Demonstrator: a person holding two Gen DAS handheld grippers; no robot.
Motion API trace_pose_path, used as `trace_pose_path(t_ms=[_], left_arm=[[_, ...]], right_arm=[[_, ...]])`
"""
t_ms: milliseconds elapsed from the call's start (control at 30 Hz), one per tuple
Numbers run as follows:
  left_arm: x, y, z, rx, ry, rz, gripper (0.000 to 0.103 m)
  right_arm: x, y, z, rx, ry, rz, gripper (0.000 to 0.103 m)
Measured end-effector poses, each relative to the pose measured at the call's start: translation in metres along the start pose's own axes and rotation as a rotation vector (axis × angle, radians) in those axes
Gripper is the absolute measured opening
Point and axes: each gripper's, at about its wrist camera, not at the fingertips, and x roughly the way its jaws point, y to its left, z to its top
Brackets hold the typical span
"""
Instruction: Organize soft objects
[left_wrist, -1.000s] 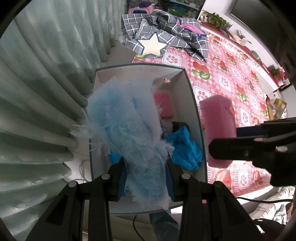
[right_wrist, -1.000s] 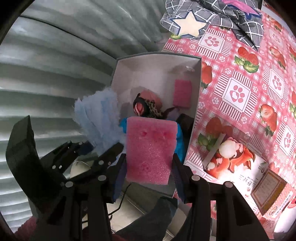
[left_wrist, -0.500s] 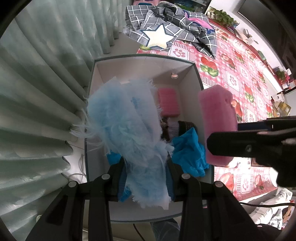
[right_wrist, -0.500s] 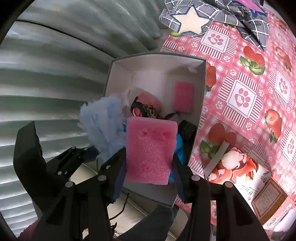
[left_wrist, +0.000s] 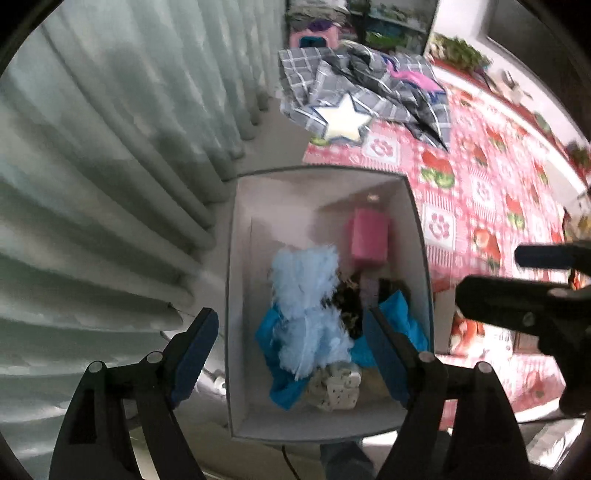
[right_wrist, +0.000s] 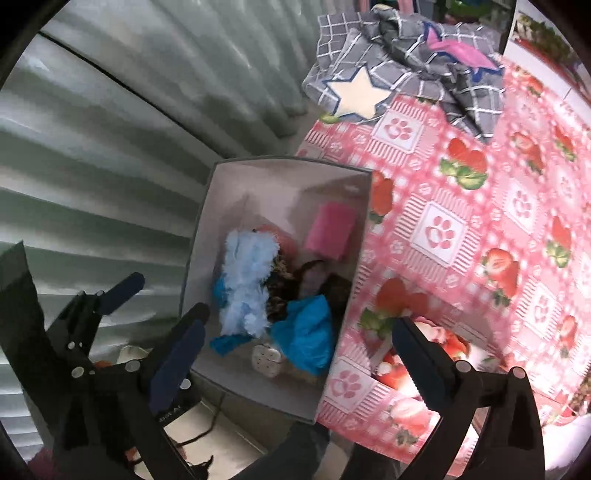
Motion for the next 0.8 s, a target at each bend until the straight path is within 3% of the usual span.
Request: trace_pose_path(t_ms=[233,800], left_arm=[[-0.002,-0.004,-0.017,0.001,0.03,0.001,0.083],[-0.011,0.005,-0.046,-0.029,0.056,-0.017,0.083]], right_arm=[[-0.011,0.011,-0.015,-0.053,-0.016,-0.055,0.102],[-0.008,0.022,-0.029,-0.074,0.007,-0.075,0.102]])
